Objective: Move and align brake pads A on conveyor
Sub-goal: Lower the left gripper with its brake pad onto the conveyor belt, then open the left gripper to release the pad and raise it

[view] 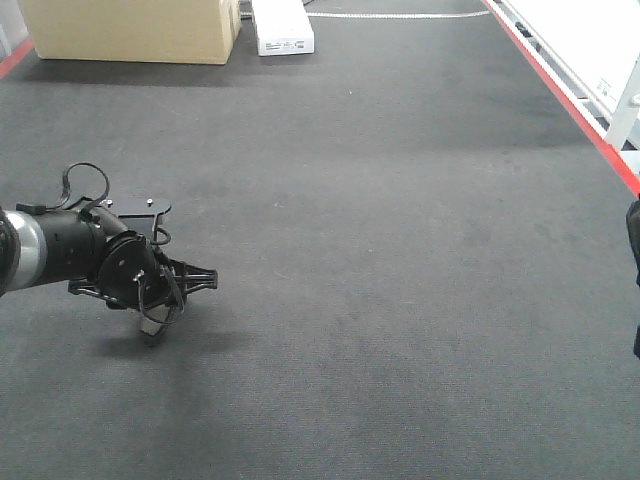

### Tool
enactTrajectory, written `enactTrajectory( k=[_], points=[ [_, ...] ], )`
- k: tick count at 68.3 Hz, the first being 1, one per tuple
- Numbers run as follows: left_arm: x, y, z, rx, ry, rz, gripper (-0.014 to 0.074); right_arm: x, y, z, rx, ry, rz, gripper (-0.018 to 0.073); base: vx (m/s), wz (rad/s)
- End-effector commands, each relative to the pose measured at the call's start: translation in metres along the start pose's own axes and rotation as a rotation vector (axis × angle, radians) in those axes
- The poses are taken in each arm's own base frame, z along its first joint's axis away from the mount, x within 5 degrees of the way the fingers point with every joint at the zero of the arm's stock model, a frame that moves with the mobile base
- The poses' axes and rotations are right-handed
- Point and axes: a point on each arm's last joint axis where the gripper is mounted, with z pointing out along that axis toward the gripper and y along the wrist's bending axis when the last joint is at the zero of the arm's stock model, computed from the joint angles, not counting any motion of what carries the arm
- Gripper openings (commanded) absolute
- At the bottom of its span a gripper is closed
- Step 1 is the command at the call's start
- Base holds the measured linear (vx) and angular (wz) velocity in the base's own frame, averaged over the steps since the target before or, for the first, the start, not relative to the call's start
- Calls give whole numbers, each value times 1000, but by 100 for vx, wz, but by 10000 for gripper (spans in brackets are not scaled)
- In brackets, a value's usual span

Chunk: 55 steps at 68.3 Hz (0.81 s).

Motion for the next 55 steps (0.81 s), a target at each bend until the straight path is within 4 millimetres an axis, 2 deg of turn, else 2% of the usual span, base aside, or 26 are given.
enactTrajectory(
  k=[1, 7, 14, 31, 41, 55],
  points=[
    [-19, -3, -25, 50, -105, -15, 442, -18, -1, -5, 12, -126, -7, 78, 0, 0],
    [-21, -2, -32, 51, -116, -20, 482, -18, -1, -5, 12, -126, -7, 78, 0, 0],
    [-26, -1, -52, 67, -160, -28, 506, -18, -1, -5, 12, -126, -7, 78, 0, 0],
    [-31, 13, -124, 85, -306, -22, 505, -18, -1, -5, 12, -126, -7, 78, 0, 0],
    [-11, 29, -164, 101, -392, -8, 502, -18, -1, -5, 12, -126, -7, 78, 0, 0],
    [31, 58, -217, 117, -507, -10, 502, -18, -1, -5, 12, -126, -7, 78, 0, 0]
  ],
)
